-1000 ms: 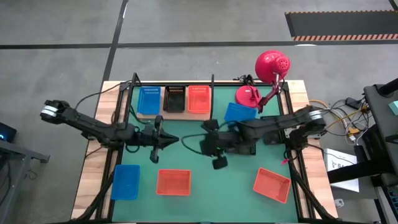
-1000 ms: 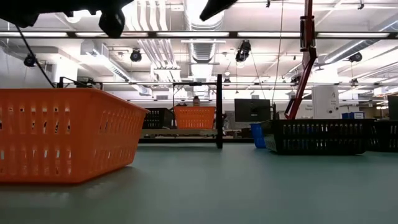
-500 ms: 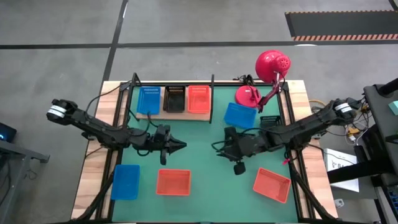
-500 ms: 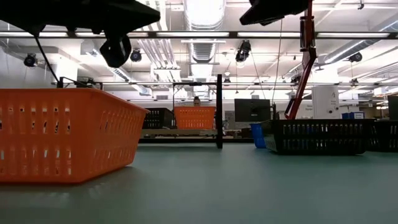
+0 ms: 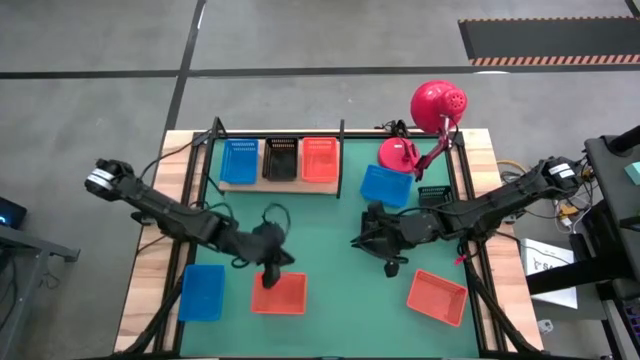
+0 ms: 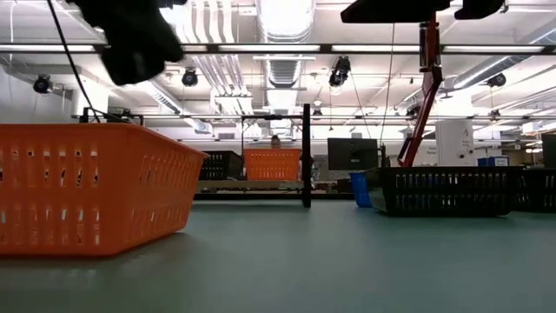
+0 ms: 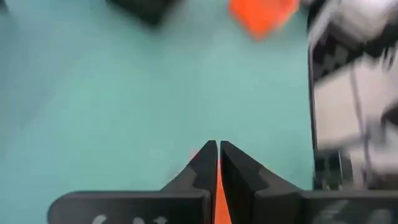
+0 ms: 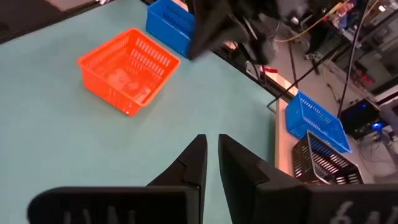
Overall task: Stack baskets on shelf by color
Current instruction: Stack the left orange bin on top of the orange bin on the shelf
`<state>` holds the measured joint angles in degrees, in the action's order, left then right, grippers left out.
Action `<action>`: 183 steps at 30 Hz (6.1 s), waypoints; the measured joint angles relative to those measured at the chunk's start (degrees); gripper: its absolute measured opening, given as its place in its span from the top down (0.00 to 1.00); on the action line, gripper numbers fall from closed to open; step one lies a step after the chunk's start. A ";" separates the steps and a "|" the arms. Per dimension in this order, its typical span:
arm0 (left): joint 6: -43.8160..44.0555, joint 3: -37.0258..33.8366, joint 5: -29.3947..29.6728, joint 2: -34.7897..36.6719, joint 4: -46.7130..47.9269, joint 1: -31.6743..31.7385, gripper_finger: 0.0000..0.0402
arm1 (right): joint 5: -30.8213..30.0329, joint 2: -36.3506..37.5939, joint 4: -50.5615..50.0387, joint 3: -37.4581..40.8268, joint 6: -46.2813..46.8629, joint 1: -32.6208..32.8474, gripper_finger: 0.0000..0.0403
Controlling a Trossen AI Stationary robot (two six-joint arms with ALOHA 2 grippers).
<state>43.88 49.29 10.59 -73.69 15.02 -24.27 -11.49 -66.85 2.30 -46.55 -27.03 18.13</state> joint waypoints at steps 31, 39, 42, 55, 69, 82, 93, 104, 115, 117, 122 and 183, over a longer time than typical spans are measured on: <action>-23.66 19.98 -4.45 -23.55 32.53 -1.03 0.70 | -0.06 -0.09 -2.55 0.02 1.93 -0.02 0.92; -26.36 17.74 -4.23 -25.70 28.00 -0.42 0.69 | -0.06 -0.11 -2.48 0.21 1.86 -0.02 0.92; -26.28 17.68 -2.85 -25.51 27.85 -0.21 0.78 | -0.06 -0.11 -2.45 0.23 1.89 -0.02 0.92; 11.15 17.08 12.10 -22.97 45.40 5.22 0.95 | -0.08 -0.11 -2.46 0.25 2.12 -0.04 0.92; 30.81 16.99 9.56 -20.87 51.46 8.24 0.92 | -0.52 -0.11 -2.92 0.29 3.04 -0.04 0.92; -6.45 18.52 -3.28 -18.07 51.52 6.63 0.60 | -0.54 -0.11 -4.19 0.32 3.04 -0.04 0.92; -28.18 17.32 -8.70 -16.06 44.93 1.57 0.59 | -0.54 -0.11 -4.14 0.29 3.43 -0.04 0.92; -30.76 9.39 -8.39 -16.13 30.69 1.37 0.59 | -0.54 -0.11 -4.40 0.29 3.96 -0.04 0.92; -28.66 7.40 -7.17 -16.17 26.04 1.23 0.97 | -0.54 -0.10 -4.63 0.29 2.93 -0.04 0.92; -25.82 8.50 -5.63 -16.17 26.50 1.26 0.98 | -0.56 -0.09 -4.68 0.29 2.38 -0.04 0.92; -20.39 16.28 0.86 -16.17 31.81 0.83 1.00 | -0.56 0.30 -7.17 0.29 1.49 -0.02 0.92; -56.44 34.04 5.62 -26.31 16.44 36.02 1.00 | 6.91 21.77 -0.36 14.48 3.76 -4.79 0.92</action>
<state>-12.56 83.33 16.21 -100.00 31.46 11.75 -4.58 -45.08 1.93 -32.08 -23.27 13.34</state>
